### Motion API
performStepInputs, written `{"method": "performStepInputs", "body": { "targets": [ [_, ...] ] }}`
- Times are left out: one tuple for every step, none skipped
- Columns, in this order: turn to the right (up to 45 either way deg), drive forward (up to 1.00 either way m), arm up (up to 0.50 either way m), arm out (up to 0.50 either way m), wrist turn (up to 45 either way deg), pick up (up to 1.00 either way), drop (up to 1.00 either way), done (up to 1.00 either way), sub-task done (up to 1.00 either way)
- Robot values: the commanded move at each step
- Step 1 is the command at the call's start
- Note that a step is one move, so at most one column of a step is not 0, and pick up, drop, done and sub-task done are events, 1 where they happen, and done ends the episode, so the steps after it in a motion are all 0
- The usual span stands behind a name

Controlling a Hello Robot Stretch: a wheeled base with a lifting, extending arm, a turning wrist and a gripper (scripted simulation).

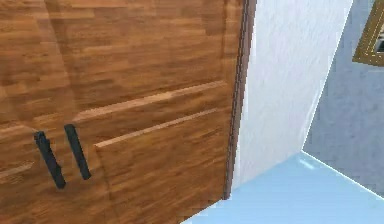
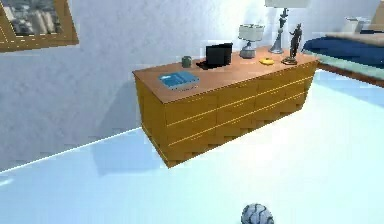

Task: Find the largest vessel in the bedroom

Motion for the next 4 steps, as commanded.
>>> {"method": "performStepInputs", "body": {
  "targets": [
    [45.0,0.00,0.00,0.00,0.0,0.00,0.00,0.00,0.00],
    [12.0,0.00,0.00,0.00,0.0,0.00,0.00,0.00,0.00],
    [0.0,1.00,0.00,0.00,0.0,0.00,0.00,0.00,0.00],
    [9.0,0.00,0.00,0.00,0.0,0.00,0.00,0.00,0.00]
  ]
}}
